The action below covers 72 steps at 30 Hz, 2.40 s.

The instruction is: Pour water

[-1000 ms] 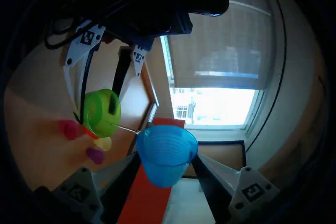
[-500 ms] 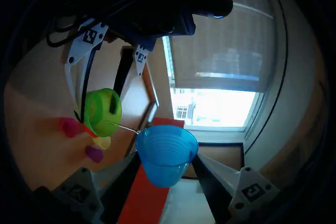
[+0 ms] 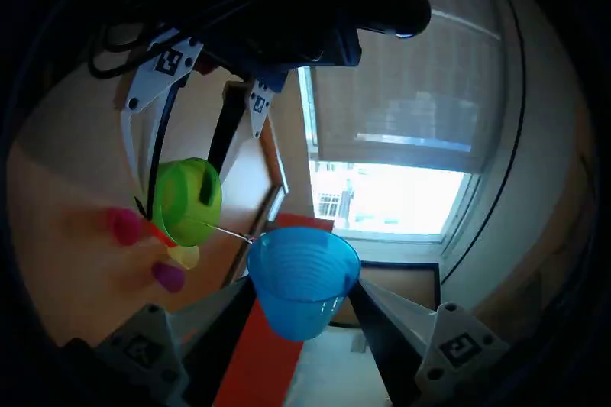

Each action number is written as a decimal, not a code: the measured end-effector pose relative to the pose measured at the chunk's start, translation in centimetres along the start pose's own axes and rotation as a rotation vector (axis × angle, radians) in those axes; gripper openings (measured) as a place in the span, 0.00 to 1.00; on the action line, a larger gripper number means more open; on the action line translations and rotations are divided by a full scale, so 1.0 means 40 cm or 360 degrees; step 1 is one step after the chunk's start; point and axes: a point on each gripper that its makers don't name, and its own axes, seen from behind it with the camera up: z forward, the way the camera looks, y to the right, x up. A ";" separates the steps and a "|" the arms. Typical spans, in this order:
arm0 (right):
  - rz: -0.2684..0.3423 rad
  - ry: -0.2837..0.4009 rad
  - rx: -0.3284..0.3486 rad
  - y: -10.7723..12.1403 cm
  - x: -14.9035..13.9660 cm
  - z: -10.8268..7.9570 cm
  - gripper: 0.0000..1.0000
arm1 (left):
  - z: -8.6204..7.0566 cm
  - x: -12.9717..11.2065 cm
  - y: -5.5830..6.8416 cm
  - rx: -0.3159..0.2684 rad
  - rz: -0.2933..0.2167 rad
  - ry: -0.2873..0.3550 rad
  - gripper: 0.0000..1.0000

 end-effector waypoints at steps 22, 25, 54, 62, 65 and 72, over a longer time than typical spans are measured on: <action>-0.0034 0.0001 0.0001 0.010 -0.012 0.003 0.88 | 0.001 0.004 0.001 0.0000 0.0006 0.0007 0.86; -0.0039 0.0000 0.0001 0.011 -0.012 0.003 0.88 | 0.002 0.004 0.000 0.0001 0.0004 0.0008 0.85; 0.0228 0.0002 -0.0002 -0.035 0.020 -0.014 0.88 | 0.001 -0.007 -0.010 0.0011 0.0000 -0.0008 0.85; 0.0558 -0.0015 0.0000 -0.078 0.037 -0.025 0.88 | 0.000 -0.017 -0.012 0.0016 -0.0002 -0.0023 0.85; 0.0645 -0.0020 -0.0005 -0.090 0.046 -0.031 0.88 | 0.000 -0.022 -0.011 0.0017 -0.0002 -0.0029 0.85; 0.0805 -0.0039 -0.0010 -0.125 0.069 -0.050 0.88 | 0.000 -0.028 -0.012 0.0023 0.0000 -0.0033 0.85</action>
